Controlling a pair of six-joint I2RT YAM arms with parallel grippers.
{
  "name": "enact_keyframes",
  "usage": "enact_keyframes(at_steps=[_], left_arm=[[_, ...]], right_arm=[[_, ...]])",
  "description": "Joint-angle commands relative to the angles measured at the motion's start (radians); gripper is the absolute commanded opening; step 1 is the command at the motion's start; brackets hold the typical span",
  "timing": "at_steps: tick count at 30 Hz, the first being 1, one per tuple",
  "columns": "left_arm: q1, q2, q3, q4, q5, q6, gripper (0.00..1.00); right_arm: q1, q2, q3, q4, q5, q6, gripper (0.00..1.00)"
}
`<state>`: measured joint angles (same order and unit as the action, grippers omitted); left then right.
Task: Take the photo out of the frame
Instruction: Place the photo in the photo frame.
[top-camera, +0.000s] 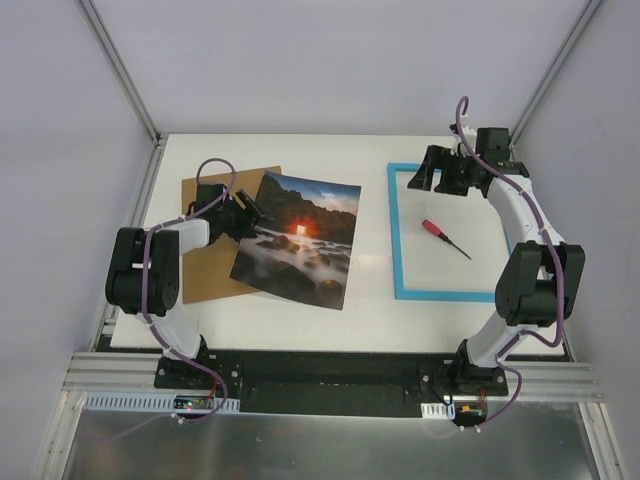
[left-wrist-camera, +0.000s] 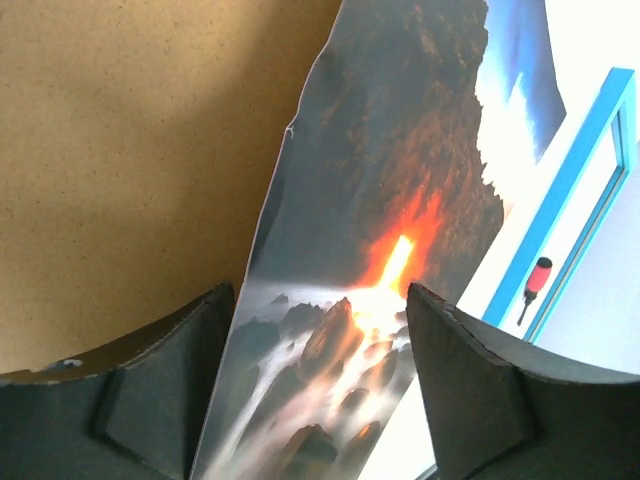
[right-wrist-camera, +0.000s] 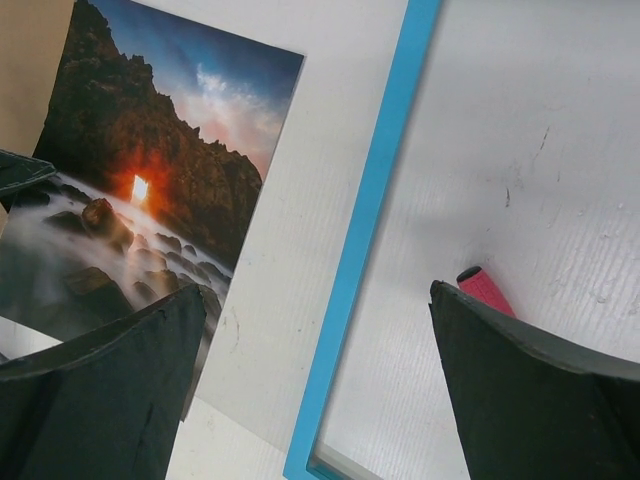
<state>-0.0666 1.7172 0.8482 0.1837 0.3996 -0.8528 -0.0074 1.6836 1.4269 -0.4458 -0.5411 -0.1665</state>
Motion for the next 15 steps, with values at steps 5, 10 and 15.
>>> enact_keyframes(at_steps=[5,10,15], left_arm=[[0.022,-0.080,0.038,-0.087,0.044,0.064,0.91],[0.022,-0.081,0.141,-0.223,0.087,0.173,0.99],[0.031,-0.068,0.287,-0.449,0.030,0.458,0.99]], right_arm=[[0.006,-0.076,0.041,-0.054,0.076,-0.070,0.96],[0.006,-0.073,0.081,-0.119,0.122,-0.126,0.96],[-0.009,-0.108,0.057,-0.149,0.113,-0.174,0.96]])
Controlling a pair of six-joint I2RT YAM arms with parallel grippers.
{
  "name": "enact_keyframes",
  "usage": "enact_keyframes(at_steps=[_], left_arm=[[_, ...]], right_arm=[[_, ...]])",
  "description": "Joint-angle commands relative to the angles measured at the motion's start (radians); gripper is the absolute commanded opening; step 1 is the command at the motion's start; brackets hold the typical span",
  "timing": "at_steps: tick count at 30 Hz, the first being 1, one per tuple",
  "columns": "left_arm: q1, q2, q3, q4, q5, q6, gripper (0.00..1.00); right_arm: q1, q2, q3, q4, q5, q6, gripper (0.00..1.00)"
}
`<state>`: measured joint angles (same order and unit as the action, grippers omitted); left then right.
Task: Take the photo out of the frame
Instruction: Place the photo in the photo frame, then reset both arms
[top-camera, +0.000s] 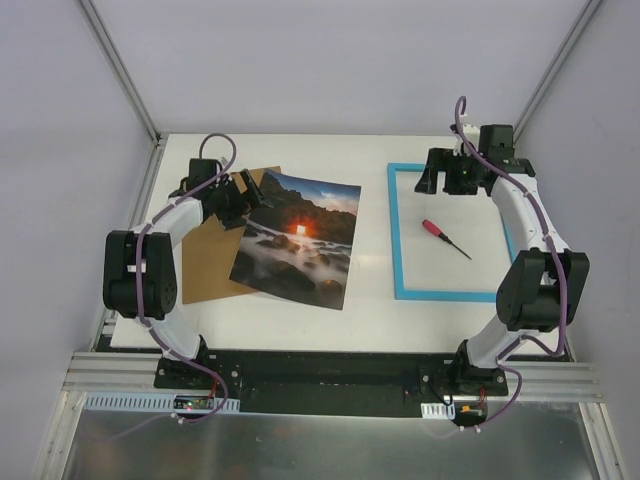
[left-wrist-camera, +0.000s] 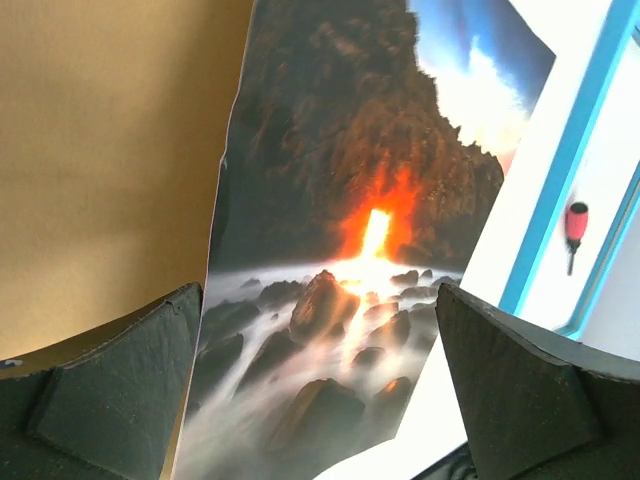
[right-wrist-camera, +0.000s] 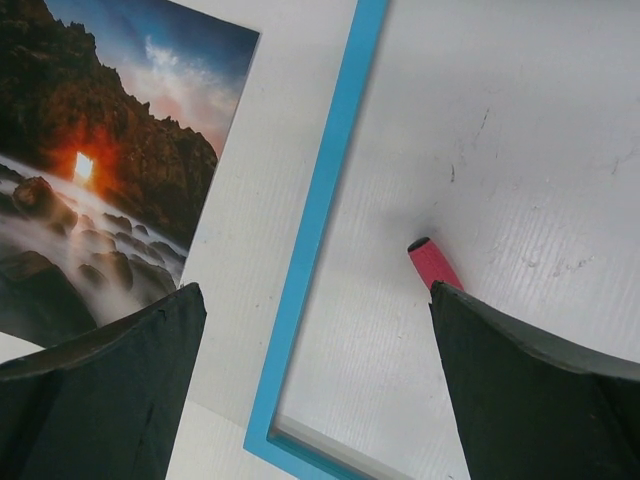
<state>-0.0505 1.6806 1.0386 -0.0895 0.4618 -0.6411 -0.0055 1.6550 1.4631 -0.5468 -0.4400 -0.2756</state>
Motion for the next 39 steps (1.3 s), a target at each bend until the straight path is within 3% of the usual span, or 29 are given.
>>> enact_keyframes(at_steps=[1,12,21,28,39], left_arm=[[0.024,-0.053,0.094,-0.182,-0.032,0.276,0.99],[0.152,-0.361,0.101,-0.300,0.132,0.584,0.99],[0.235,-0.671,0.031,-0.406,0.210,0.810,0.99],[0.320,-0.808,-0.040,-0.404,0.285,0.850,0.99],[0.333,-0.851,-0.049,-0.409,0.345,0.851,0.99]], right_arm=[[-0.017,-0.090,0.010,-0.048,0.004,-0.073,0.96],[-0.047,-0.280,-0.095,-0.116,-0.006,-0.178,0.96],[-0.047,-0.697,-0.294,-0.127,0.194,-0.241,0.96],[-0.047,-0.981,-0.477,0.008,0.124,-0.200,0.96],[-0.047,-1.034,-0.538,0.041,0.103,-0.165,0.96]])
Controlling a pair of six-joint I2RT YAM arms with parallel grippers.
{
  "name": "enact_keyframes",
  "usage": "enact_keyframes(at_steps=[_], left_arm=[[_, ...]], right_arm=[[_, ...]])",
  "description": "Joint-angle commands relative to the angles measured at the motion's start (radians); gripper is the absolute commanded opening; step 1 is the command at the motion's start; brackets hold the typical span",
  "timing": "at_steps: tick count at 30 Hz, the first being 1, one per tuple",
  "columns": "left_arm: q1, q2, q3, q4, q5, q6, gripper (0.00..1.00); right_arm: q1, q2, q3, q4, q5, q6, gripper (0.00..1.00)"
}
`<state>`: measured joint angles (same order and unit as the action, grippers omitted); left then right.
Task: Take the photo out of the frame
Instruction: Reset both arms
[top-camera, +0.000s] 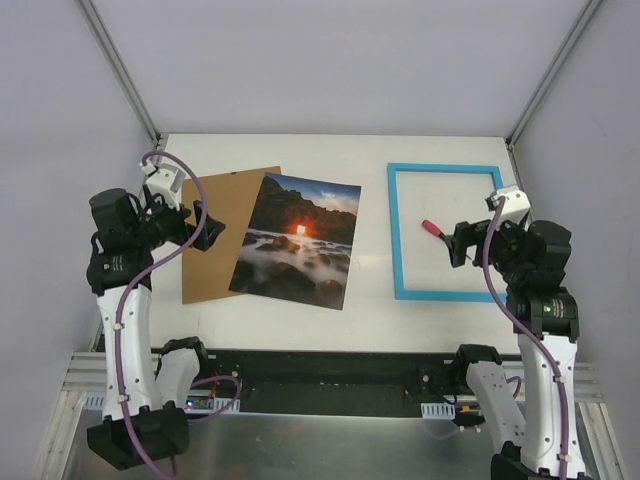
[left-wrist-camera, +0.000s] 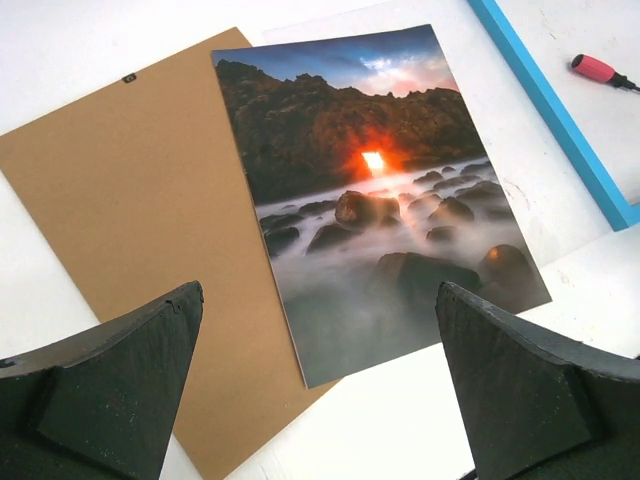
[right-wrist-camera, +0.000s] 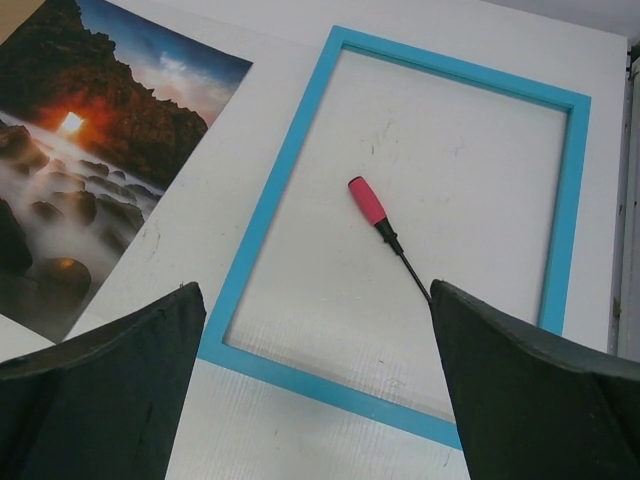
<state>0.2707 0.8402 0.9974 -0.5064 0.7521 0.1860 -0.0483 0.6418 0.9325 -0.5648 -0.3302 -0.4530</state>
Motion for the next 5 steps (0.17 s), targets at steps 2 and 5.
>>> enact_keyframes(at_steps=[2,5], left_arm=[[0.012,-0.010,-0.008,0.009,0.061,0.024,0.99],[0.012,-0.015,-0.005,0.008,0.064,0.023,0.99]], right_arm=[[-0.004,-0.027,-0.014,0.060,-0.004,0.013,0.96],[-0.004,-0.028,-0.009,0.062,0.009,0.030,0.96]])
